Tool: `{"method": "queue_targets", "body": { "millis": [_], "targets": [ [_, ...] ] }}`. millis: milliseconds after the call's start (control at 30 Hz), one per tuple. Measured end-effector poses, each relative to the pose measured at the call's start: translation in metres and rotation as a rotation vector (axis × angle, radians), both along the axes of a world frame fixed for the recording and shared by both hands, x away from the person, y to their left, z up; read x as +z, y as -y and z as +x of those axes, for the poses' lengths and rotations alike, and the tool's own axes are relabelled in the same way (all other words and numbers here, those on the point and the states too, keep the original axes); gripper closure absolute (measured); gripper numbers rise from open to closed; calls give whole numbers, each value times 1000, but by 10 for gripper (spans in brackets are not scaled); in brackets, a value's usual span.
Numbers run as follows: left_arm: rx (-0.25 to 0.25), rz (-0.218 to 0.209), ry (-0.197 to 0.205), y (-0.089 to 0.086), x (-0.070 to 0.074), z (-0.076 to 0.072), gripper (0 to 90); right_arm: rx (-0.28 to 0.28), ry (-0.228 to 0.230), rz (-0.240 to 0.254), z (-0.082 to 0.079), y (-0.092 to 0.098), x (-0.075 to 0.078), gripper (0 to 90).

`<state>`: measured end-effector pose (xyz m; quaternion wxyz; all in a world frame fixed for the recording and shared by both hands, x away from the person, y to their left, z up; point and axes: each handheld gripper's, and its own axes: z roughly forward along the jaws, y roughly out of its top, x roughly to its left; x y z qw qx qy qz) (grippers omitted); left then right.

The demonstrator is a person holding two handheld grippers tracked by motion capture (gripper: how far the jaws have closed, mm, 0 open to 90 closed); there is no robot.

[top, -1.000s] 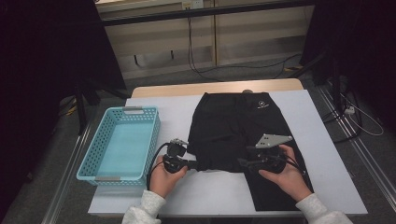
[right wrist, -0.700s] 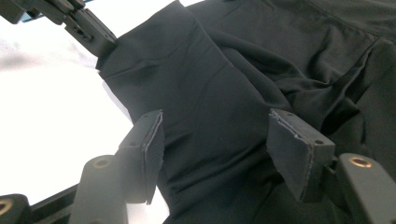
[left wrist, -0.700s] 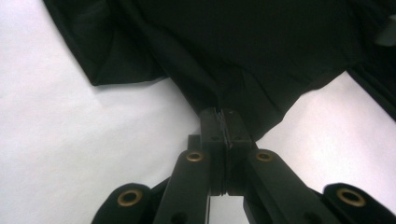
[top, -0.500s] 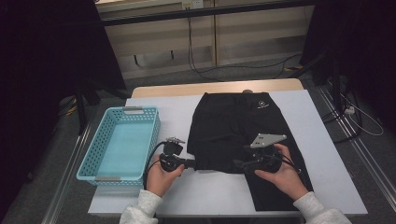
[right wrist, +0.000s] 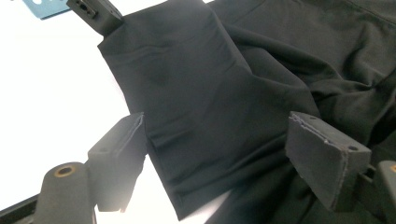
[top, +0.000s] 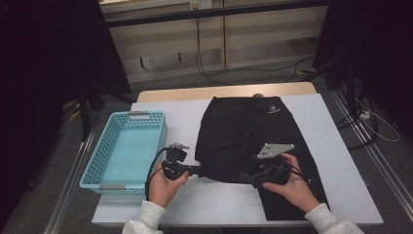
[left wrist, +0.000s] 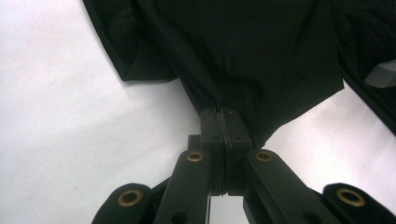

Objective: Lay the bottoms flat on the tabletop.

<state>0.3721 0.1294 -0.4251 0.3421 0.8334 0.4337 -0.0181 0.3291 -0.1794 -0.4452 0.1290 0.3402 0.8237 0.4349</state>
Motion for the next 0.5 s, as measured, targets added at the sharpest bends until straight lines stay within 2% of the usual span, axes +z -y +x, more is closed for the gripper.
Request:
{"method": "queue_targets", "body": {
  "millis": [333, 500],
  "targets": [
    [7, 1, -14, -6, 0, -3, 900, 24, 6, 2, -1, -10, 1, 214],
    [6, 8, -16, -8, -1, -11, 900, 13, 8, 6, -3, -10, 2, 213]
  ]
}}
